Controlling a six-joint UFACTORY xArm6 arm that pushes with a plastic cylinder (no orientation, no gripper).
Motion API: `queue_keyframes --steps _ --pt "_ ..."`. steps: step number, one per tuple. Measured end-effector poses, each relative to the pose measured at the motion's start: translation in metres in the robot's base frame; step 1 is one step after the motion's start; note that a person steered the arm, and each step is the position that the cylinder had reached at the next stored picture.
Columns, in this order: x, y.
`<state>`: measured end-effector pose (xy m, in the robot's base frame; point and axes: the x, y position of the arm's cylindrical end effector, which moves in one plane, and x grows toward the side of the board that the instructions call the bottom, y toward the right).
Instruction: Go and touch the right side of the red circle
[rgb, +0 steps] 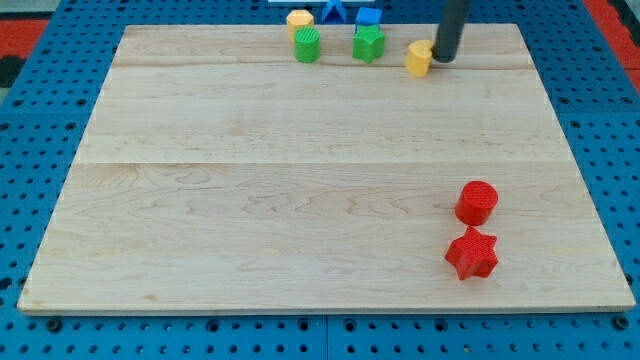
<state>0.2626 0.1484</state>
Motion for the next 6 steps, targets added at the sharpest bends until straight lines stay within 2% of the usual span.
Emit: queue_keyframes --steps 2,3,5,6 --pt "0.012 -0.100" --pt "0.038 -0.068" --pt "0.171 0.091" --pt "0.222 0.134"
